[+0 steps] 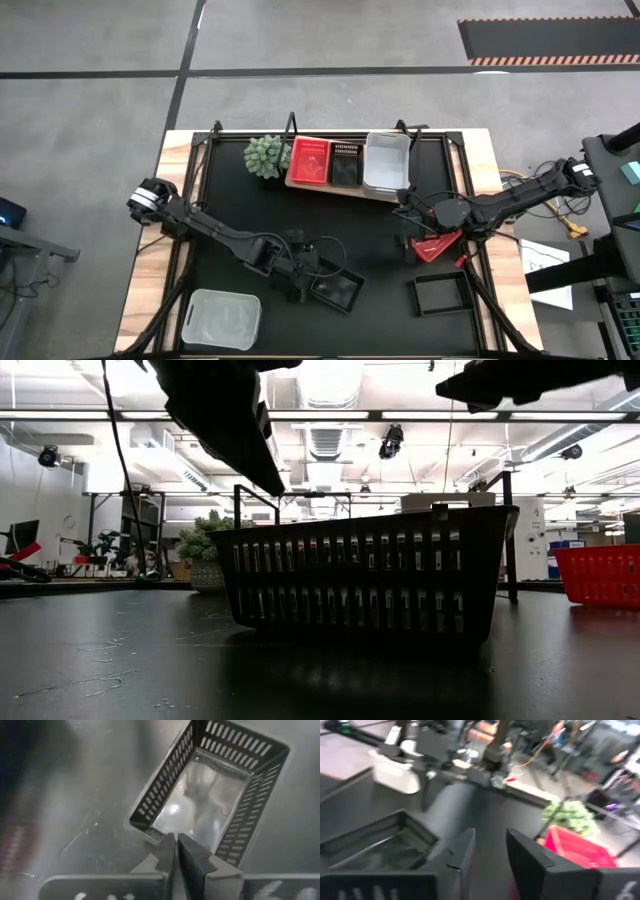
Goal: Stack baskets on shelf by color
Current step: Stack the left black basket on top of the black basket on the shelf
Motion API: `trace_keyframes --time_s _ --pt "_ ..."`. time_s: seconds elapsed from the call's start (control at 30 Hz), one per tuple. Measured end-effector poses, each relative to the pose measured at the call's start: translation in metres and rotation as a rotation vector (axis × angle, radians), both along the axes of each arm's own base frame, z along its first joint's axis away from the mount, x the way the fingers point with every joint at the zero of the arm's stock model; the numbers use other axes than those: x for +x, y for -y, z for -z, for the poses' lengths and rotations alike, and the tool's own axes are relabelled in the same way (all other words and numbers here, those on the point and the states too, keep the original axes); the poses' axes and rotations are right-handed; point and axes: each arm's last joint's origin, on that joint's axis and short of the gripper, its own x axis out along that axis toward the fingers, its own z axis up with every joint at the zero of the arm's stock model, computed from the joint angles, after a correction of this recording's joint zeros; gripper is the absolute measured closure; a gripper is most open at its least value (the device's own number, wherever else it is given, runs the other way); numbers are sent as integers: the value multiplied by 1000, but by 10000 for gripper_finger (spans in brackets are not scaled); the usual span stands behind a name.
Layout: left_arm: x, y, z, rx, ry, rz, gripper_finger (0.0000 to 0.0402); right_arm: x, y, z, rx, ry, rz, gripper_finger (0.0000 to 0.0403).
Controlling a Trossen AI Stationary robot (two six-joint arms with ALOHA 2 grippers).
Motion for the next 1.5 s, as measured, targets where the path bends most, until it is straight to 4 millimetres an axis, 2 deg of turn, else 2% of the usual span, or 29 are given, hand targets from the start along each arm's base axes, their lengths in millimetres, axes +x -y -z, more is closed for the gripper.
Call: trace_keyframes --time_s 0.2,0.4,0.63,0.8,1.17,1.37,1.5 --pt "-1 1 0 36 6 4 396 7 -13 -8 47 -115 -115 257" --pt "-3 4 0 49 13 7 396 15 -36 -9 31 -269 -263 248" --pt "-4 2 -5 125 39 17 396 38 -56 -13 37 -557 -248 252" --pt "-8 -1 -16 193 70 49 396 63 -70 -9 43 -675 -311 246" --pt "-23 -13 -52 441 179 50 396 112 -95 28 -7 -822 -418 257" --pt "-29 -17 -64 541 202 41 396 127 -102 58 -36 -922 -410 258" --pt "-34 -20 -73 616 213 39 396 132 -103 70 -41 -951 -404 260"
